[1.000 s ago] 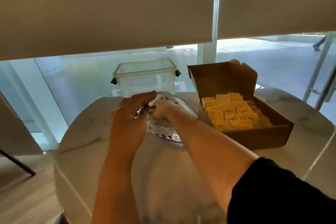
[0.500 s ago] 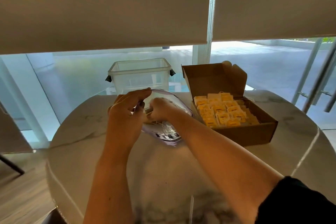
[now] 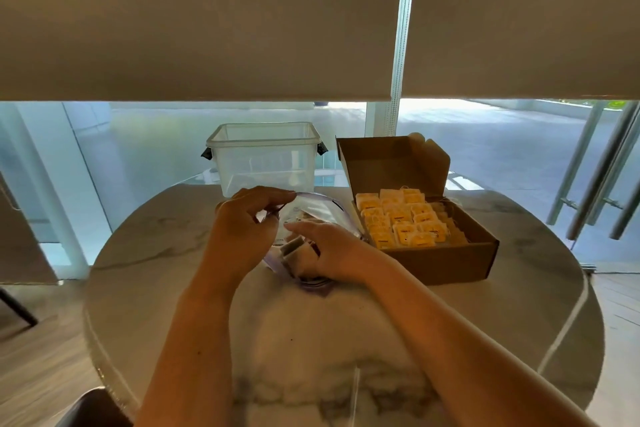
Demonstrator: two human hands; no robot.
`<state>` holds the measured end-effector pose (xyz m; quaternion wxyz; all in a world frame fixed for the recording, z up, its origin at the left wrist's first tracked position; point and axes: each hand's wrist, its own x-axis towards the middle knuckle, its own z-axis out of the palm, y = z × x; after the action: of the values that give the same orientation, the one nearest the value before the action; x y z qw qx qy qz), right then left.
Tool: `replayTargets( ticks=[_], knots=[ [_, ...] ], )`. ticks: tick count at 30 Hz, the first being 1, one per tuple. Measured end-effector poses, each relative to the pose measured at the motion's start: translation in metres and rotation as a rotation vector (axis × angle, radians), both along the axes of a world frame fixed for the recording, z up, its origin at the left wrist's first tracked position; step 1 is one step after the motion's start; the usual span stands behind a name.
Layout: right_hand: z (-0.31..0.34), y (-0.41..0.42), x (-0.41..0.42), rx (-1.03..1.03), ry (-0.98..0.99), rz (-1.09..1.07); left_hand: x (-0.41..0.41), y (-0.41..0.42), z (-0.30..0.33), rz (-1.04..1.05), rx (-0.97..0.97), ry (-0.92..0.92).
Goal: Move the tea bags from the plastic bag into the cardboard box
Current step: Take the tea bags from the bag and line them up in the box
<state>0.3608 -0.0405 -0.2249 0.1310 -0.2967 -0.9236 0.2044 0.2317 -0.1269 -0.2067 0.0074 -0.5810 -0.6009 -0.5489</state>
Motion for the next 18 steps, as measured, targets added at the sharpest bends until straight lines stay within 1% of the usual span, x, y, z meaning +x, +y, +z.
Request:
replayTargets(
  ticks=[3,6,9,11,15,18],
  knots=[
    [0.000,0.002,0.003,0.113,0.015,-0.025,-0.002,0.002,-0.003,0.000,-0.059,0.027],
    [0.002,0.000,0.002,0.117,0.056,-0.084,-0.001,0.005,-0.005,-0.008,-0.081,0.046],
    [0.008,-0.007,-0.001,0.077,-0.068,-0.166,0.001,0.007,-0.007,-0.023,-0.056,0.059],
    [0.008,-0.013,-0.002,0.074,-0.089,-0.214,0.000,0.008,-0.009,-0.022,-0.045,0.067],
    [0.004,-0.023,-0.003,0.050,0.043,-0.266,0.002,0.010,-0.011,-0.050,-0.026,0.069],
    [0.003,-0.027,-0.005,-0.014,0.063,-0.256,0.003,0.011,-0.011,-0.057,-0.026,0.049]
  ],
)
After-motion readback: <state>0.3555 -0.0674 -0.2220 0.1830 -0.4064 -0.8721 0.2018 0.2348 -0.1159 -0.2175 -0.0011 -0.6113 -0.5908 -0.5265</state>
